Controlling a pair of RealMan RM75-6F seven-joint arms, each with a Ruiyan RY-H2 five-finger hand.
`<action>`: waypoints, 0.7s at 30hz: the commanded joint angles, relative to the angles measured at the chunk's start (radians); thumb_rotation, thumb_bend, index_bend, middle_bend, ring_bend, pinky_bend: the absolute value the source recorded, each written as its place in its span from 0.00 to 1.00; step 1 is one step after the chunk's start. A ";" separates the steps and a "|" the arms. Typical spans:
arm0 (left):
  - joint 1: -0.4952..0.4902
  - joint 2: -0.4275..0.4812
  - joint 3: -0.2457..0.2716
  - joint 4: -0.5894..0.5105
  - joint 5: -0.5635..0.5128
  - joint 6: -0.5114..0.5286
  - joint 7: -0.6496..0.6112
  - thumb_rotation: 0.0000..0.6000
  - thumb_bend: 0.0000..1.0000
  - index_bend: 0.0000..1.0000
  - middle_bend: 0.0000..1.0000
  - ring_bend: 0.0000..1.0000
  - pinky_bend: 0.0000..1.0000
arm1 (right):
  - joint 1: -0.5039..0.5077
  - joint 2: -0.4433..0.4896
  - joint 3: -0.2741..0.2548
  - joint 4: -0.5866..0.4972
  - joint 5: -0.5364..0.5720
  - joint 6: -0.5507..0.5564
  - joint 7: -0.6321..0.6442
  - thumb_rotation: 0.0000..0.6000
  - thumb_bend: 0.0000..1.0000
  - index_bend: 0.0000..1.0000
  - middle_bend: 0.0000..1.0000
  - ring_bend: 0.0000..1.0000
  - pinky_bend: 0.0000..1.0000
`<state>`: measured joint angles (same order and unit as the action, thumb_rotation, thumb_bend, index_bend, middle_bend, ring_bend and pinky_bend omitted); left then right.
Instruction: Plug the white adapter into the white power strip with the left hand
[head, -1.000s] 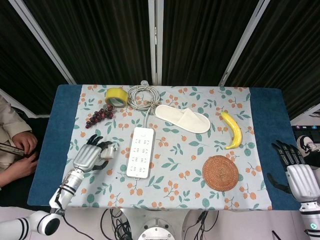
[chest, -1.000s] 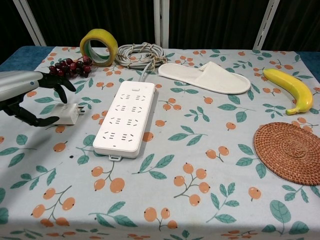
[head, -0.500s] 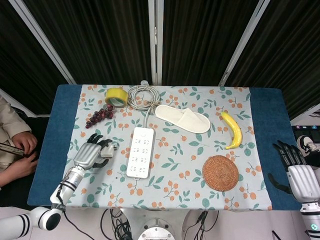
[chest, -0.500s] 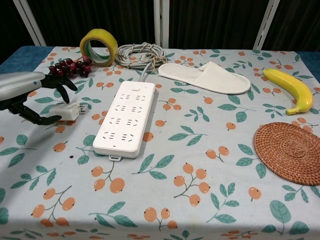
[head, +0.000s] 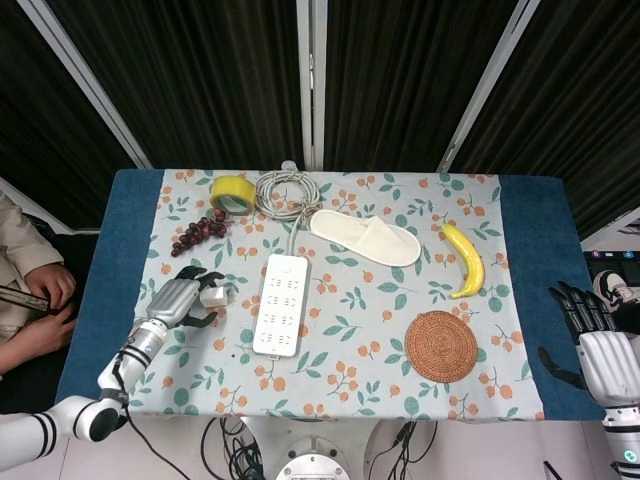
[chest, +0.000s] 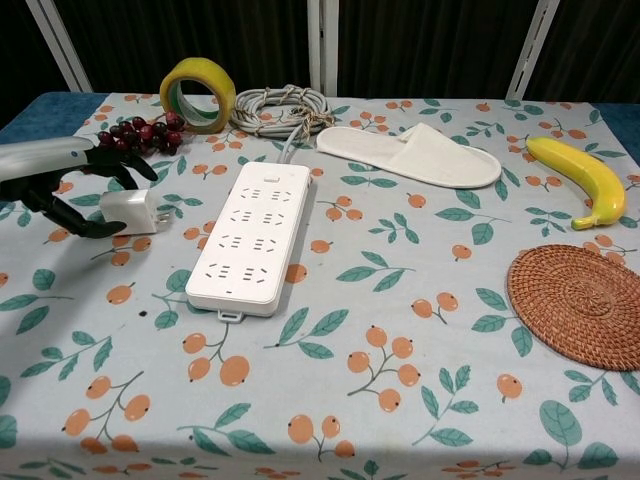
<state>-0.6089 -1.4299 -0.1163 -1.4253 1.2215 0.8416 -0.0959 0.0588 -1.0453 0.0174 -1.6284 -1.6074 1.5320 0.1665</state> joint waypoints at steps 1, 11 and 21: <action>-0.005 0.007 -0.012 0.020 0.016 -0.006 -0.044 0.94 0.34 0.18 0.30 0.08 0.01 | -0.001 0.000 0.000 0.000 0.000 0.001 0.000 1.00 0.25 0.00 0.01 0.00 0.00; 0.052 -0.057 0.005 0.084 0.081 0.146 -0.049 1.00 0.28 0.28 0.32 0.14 0.07 | 0.000 0.002 0.001 -0.004 0.000 -0.001 -0.004 1.00 0.25 0.00 0.01 0.00 0.00; 0.096 -0.149 0.010 0.187 0.110 0.218 -0.166 1.00 0.26 0.35 0.38 0.21 0.13 | -0.003 0.001 0.000 -0.002 0.000 0.001 -0.002 1.00 0.25 0.00 0.01 0.00 0.00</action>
<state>-0.5239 -1.5550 -0.1063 -1.2669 1.3191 1.0409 -0.2261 0.0558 -1.0443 0.0175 -1.6308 -1.6080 1.5326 0.1643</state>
